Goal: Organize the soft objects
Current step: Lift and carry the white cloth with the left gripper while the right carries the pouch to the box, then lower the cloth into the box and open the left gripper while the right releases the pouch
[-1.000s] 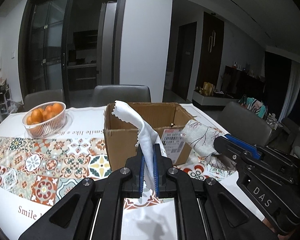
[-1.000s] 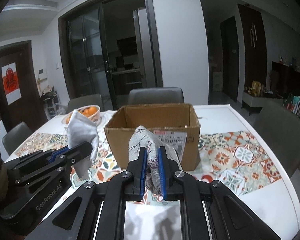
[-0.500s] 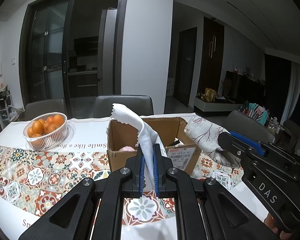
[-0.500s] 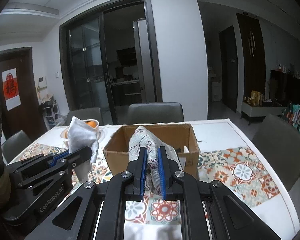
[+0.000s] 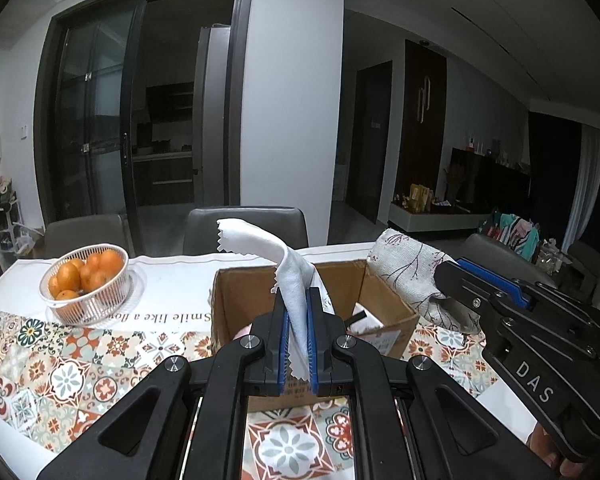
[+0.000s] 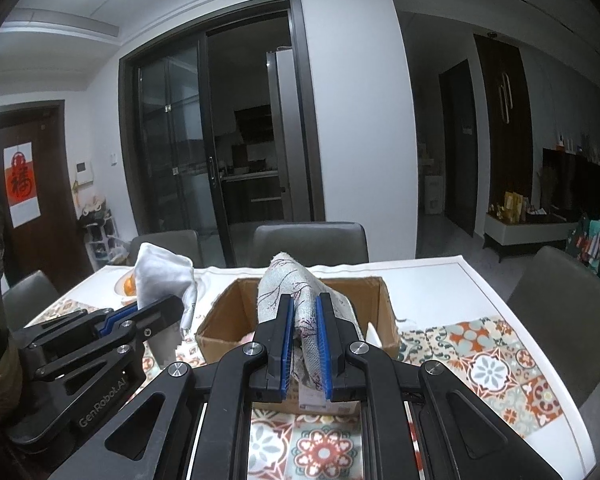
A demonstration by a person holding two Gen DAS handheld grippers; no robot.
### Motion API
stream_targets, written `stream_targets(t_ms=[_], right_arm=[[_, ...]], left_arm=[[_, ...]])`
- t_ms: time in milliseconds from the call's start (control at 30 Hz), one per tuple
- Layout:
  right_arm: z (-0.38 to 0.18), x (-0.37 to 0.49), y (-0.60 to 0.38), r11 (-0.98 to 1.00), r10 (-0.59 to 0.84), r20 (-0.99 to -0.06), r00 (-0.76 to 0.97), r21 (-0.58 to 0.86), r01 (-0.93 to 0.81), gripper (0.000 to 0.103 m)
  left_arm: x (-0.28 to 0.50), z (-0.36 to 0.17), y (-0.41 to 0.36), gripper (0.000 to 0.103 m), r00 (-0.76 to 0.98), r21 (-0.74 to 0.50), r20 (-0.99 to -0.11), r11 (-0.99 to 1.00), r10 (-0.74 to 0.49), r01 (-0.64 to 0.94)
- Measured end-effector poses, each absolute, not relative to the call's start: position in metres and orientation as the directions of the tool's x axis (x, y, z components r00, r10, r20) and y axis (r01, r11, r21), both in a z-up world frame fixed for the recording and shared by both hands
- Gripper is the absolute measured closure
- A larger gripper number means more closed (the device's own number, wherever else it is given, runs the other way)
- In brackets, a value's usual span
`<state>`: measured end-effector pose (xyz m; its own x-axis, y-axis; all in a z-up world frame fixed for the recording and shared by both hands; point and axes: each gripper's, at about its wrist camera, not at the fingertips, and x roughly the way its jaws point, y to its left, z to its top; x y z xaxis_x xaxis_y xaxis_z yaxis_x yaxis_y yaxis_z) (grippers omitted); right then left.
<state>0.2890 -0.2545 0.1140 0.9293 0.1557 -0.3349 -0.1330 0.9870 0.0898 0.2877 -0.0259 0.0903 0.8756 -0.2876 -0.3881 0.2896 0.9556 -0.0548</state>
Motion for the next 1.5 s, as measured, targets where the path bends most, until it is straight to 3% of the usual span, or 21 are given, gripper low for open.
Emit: stream_targets(t_ms=[700, 1500], right_arm=[[0.105, 0.352, -0.251, 0.983, 0.184, -0.337, 0.923, 0.073, -0.17, 0.09], [0.05, 0.42, -0.254, 0.977, 0.213, -0.5, 0.839, 0.103, -0.186, 0.09]], left_arm=[[0.355, 0.075, -0.041, 0.093, 0.864, -0.054, -0.423, 0.96, -0.272, 0.276], [0.415, 0.021, -0.056, 0.091, 0.769, -0.066, -0.587, 0.961, -0.254, 0.267]])
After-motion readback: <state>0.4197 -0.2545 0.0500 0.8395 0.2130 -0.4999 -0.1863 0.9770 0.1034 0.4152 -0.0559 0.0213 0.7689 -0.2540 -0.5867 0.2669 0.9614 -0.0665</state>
